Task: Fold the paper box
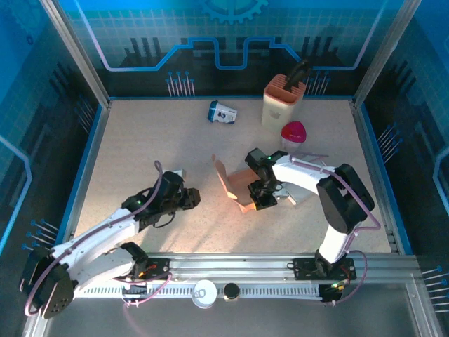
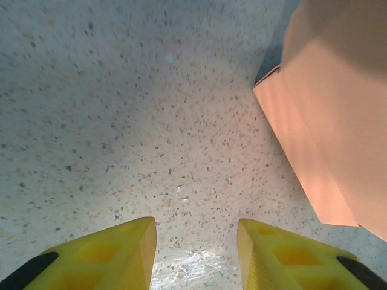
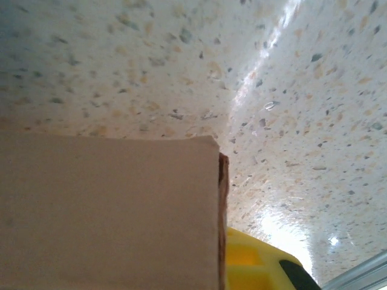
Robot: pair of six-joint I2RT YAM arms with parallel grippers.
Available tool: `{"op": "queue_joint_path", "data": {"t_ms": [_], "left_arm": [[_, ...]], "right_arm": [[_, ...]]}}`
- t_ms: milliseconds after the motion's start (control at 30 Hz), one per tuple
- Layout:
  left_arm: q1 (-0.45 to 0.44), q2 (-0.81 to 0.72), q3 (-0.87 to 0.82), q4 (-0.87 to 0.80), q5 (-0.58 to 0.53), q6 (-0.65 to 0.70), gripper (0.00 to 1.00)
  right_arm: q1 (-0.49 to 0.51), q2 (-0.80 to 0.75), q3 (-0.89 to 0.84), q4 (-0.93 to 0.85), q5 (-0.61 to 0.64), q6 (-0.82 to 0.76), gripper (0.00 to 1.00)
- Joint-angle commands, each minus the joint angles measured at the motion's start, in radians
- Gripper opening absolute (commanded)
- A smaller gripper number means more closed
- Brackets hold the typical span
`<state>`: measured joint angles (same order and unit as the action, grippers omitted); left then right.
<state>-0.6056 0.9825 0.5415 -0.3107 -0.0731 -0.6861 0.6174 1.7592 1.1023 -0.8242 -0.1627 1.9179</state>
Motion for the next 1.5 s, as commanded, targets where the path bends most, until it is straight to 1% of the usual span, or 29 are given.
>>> {"op": "queue_joint_path", "data": {"t_ms": [0, 67, 200, 267, 333, 367, 433, 500, 600, 667, 700, 733, 767, 800, 867, 967, 1067, 1133, 1200, 1267, 1333, 1400, 1467], "left_arm": [[-0.017, 0.074, -0.037, 0.195, 0.079, -0.036, 0.4], [-0.041, 0.12, -0.056, 0.289, 0.082, -0.048, 0.39], [-0.079, 0.19, -0.065, 0.405, 0.08, -0.065, 0.4], [-0.088, 0.213, -0.065, 0.447, 0.08, -0.071, 0.4], [-0.095, 0.223, -0.055, 0.452, 0.067, -0.069, 0.4], [-0.096, 0.223, -0.053, 0.451, 0.06, -0.067, 0.4], [-0.097, 0.218, -0.044, 0.443, 0.053, -0.061, 0.4], [-0.098, 0.208, -0.029, 0.42, 0.047, -0.051, 0.4], [-0.099, 0.196, -0.007, 0.39, 0.04, -0.04, 0.4], [-0.098, 0.195, 0.005, 0.384, 0.042, -0.034, 0.41], [-0.098, 0.197, 0.014, 0.378, 0.042, -0.031, 0.41], [-0.099, 0.201, 0.022, 0.373, 0.045, -0.028, 0.41], [-0.099, 0.204, 0.03, 0.369, 0.047, -0.024, 0.41], [-0.098, 0.206, 0.035, 0.368, 0.05, -0.021, 0.41], [-0.098, 0.21, 0.046, 0.365, 0.051, -0.016, 0.41], [-0.099, 0.22, 0.062, 0.354, 0.05, -0.009, 0.41], [-0.098, 0.232, 0.076, 0.353, 0.05, -0.006, 0.41], [-0.099, 0.241, 0.088, 0.347, 0.05, -0.003, 0.41], [-0.097, 0.249, 0.099, 0.341, 0.05, 0.002, 0.41], [-0.098, 0.255, 0.11, 0.331, 0.049, 0.008, 0.41], [-0.098, 0.256, 0.112, 0.327, 0.049, 0.01, 0.41], [-0.098, 0.254, 0.112, 0.326, 0.047, 0.011, 0.41], [-0.1, 0.254, 0.115, 0.318, 0.045, 0.015, 0.41]], "right_arm": [[0.035, 0.015, -0.039, 0.02, -0.058, 0.094, 0.0], [0.057, 0.0, -0.054, 0.047, -0.046, 0.117, 0.05], [0.083, -0.004, -0.059, 0.069, -0.041, 0.121, 0.19], [0.096, -0.021, -0.062, 0.079, -0.031, 0.115, 0.36], [0.113, -0.054, -0.065, 0.072, 0.003, 0.112, 0.51], [0.121, -0.077, -0.067, 0.067, 0.024, 0.107, 0.54], [0.133, -0.133, -0.07, 0.059, 0.078, 0.086, 0.57], [0.152, -0.207, -0.055, 0.024, 0.17, 0.047, 0.59], [0.196, -0.322, -0.005, -0.056, 0.348, -0.044, 0.62], [0.223, -0.39, 0.015, -0.062, 0.455, -0.151, 0.62], [0.228, -0.426, 0.011, -0.037, 0.496, -0.237, 0.59], [0.228, -0.47, -0.01, 0.053, 0.515, -0.374, 0.56], [0.226, -0.502, -0.037, 0.155, 0.507, -0.536, 0.52], [0.227, -0.532, -0.062, 0.246, 0.482, -0.657, 0.51], [0.224, -0.548, -0.082, 0.368, 0.37, -0.857, 0.48], [0.233, -0.485, 0.006, 0.302, 0.249, -1.024, 0.52], [0.23, -0.385, 0.099, 0.225, 0.162, -1.115, 0.55], [0.23, -0.313, 0.167, 0.162, 0.128, -1.151, 0.54], [0.24, -0.264, 0.219, 0.109, 0.146, -1.167, 0.54], [0.237, -0.243, 0.23, 0.097, 0.167, -1.158, 0.49], [0.235, -0.231, 0.234, 0.101, 0.177, -1.15, 0.42], [0.232, -0.218, 0.23, 0.127, 0.158, -1.137, 0.36], [0.232, -0.201, 0.233, 0.143, 0.15, -1.116, 0.27]]}}
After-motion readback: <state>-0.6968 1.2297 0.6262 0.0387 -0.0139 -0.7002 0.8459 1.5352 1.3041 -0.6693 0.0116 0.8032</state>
